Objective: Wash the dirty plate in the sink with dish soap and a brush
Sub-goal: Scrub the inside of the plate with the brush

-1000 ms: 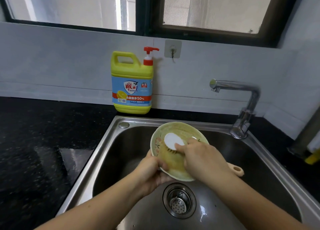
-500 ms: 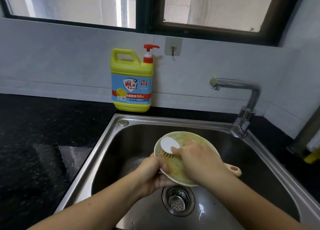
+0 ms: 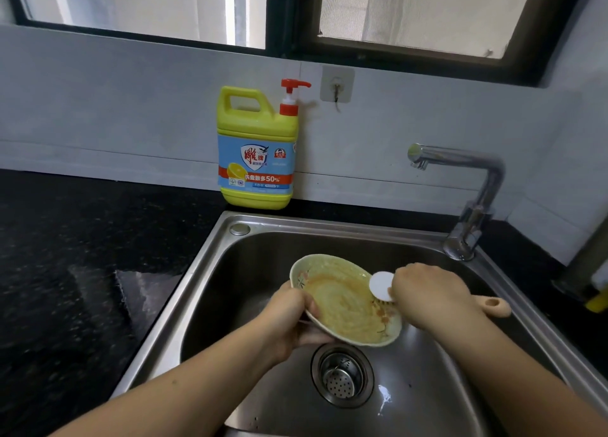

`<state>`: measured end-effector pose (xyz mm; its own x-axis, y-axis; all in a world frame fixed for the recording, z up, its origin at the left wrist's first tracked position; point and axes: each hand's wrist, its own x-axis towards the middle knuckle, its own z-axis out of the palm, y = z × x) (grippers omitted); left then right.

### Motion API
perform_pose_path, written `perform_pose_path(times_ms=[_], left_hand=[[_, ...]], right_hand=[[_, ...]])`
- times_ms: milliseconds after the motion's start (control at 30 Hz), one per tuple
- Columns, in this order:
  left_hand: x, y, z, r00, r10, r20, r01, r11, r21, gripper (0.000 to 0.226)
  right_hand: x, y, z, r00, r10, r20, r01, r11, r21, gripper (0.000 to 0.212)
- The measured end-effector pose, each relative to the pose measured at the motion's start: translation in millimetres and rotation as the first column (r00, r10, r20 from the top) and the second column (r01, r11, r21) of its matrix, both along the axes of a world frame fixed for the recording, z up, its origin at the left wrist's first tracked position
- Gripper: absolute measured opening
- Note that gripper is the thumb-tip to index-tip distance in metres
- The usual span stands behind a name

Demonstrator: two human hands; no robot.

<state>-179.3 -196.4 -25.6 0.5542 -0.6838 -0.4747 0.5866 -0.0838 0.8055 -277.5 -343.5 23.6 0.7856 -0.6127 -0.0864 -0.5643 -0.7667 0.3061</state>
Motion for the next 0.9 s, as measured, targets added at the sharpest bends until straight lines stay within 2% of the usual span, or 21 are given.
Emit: perform_pose_path(times_ms=[133, 267, 367, 500, 733, 833, 900], left_hand=[[-2.6, -1.0, -1.8, 0.999, -0.023, 0.027, 0.023, 1.000, 0.017, 0.054], [-4.3, -2.8, -2.9, 0.997, -0.058, 0.049, 0.057, 0.998, 0.028, 0.058], [-2.6, -1.3, -3.2, 0.998, -0.069, 0.002, 0.069, 0.998, 0.012, 0.054], [1.8, -1.2, -0.9, 1.000, -0.013, -0.009, 0.012, 1.000, -0.018, 0.056], [4.7, 1.2, 0.6, 0.992, 0.122, 0.038, -0.121, 0.992, -0.048, 0.063], [3.4, 0.4, 0.9, 0.993, 0.109, 0.054, -0.106, 0.993, -0.059, 0.063], [0.9, -0.7, 0.1, 0.997, 0.065, 0.035, -0.063, 0.997, -0.051, 0.062]], right_hand=[[-0.9, -2.2, -0.8, 0.998, 0.003, -0.060, -0.002, 1.000, 0.020, 0.027], [2.8, -6.9, -21.8, 0.985, 0.172, -0.001, -0.172, 0.982, -0.077, 0.034], [5.1, -10.3, -24.8, 0.964, 0.253, 0.082, -0.253, 0.967, -0.007, 0.045], [2.2, -15.3, -17.6, 0.966, 0.198, 0.164, -0.207, 0.977, 0.041, 0.038], [-3.6, -11.2, 4.9, 0.999, 0.030, -0.024, -0.026, 0.984, 0.178, 0.038], [-3.2, -12.3, 2.1, 0.999, 0.008, 0.049, -0.014, 0.992, 0.128, 0.035], [-2.8, -13.5, -4.6, 0.992, 0.030, 0.124, -0.033, 0.999, 0.027, 0.030]])
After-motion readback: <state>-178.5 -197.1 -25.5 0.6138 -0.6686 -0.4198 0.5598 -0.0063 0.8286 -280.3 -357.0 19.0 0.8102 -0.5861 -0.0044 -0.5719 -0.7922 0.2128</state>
